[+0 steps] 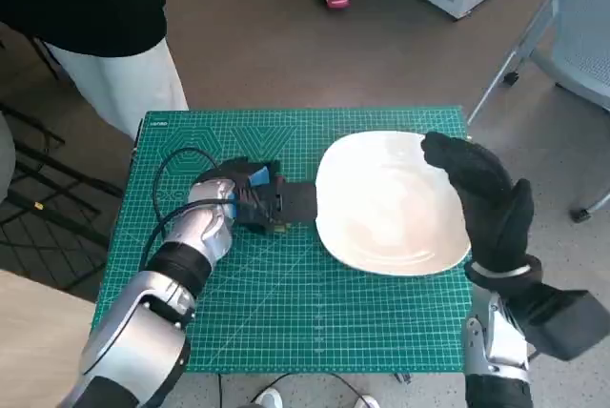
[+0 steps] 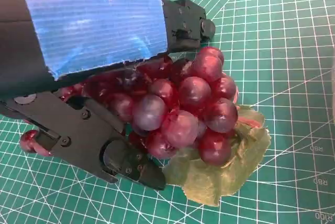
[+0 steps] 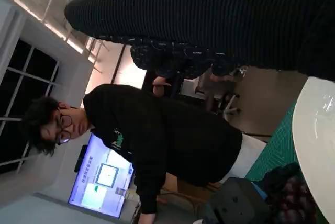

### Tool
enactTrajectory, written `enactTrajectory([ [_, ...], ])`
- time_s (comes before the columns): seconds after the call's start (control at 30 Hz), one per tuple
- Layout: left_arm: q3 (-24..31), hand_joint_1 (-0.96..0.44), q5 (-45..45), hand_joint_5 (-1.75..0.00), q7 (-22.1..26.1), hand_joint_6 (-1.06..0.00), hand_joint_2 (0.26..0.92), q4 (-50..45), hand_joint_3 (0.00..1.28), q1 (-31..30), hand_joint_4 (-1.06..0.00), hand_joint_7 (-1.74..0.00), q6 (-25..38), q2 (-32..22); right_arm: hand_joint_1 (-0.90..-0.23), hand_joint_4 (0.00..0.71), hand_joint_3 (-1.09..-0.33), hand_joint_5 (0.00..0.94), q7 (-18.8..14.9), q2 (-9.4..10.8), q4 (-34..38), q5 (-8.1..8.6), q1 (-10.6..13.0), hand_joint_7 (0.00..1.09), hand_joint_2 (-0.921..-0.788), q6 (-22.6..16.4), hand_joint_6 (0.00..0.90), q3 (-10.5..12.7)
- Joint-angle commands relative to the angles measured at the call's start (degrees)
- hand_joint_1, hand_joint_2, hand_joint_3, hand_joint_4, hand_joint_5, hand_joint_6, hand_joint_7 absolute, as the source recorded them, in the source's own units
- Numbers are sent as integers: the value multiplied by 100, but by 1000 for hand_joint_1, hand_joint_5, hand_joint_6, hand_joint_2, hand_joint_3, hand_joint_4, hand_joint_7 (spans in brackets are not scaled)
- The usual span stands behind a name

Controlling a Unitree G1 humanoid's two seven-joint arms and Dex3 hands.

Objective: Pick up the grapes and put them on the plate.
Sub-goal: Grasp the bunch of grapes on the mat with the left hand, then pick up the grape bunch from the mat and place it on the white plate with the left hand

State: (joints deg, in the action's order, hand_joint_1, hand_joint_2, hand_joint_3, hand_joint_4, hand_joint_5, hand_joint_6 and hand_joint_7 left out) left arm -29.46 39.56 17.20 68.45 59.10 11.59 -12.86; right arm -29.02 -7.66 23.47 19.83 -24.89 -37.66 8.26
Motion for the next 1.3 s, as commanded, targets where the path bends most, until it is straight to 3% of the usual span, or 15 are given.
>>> enactTrajectory([
  [0.03,-28,-193,-55,1,95,-157,719,146,4,27,1,-3,32,8,-623,313,-765,0,-27,27,85,-32,15,360,-921,18,-1,-11],
  [0.23,-57,-156,-38,-11,29,-174,739,196,11,62,-37,-7,18,18,-623,313,-764,0,-41,36,109,-19,3,360,-921,3,-1,-8],
  [0.3,-108,-22,10,-340,-51,-230,796,216,76,65,-174,-17,7,20,-623,313,-764,0,-47,38,120,-10,-3,360,-921,-1,-1,-5],
  [0.37,-201,152,101,-876,-158,-302,852,229,191,58,-303,-26,34,27,-623,314,-764,0,-50,38,125,-1,-10,360,-921,0,-1,-3],
  [0.43,-341,256,242,-1266,-290,-382,831,223,385,48,-328,-33,122,49,-624,314,-763,0,-49,38,121,6,-15,361,-921,7,-1,-2],
  [0.5,-466,312,364,-1504,-398,-461,785,187,567,44,-325,-39,246,78,-625,314,-763,0,-46,38,124,11,-23,361,-921,13,-1,1],
  [0.53,-512,327,406,-1559,-437,-492,789,163,584,46,-328,-41,312,95,-625,314,-763,0,-45,37,131,13,-30,361,-921,16,-1,4],
  [0.67,-624,343,493,-1575,-548,-574,876,119,437,60,-352,-54,468,149,-625,314,-761,0,-32,45,146,13,-56,361,-921,32,-1,7],
  [0.77,-648,343,495,-1555,-582,-628,907,119,373,67,-369,-74,460,146,-625,315,-761,1,-17,56,137,4,-63,361,-921,38,-1,1],
  [1.07,-549,346,366,-1500,-557,-735,921,182,303,59,-421,-151,224,70,-619,321,-763,4,0,63,122,-2,-85,361,-921,50,-1,0],
  [1.3,-502,347,299,-1501,-480,-721,921,263,298,97,-426,-172,192,72,-619,322,-765,4,26,66,119,-23,-112,361,-921,55,-1,1],
])
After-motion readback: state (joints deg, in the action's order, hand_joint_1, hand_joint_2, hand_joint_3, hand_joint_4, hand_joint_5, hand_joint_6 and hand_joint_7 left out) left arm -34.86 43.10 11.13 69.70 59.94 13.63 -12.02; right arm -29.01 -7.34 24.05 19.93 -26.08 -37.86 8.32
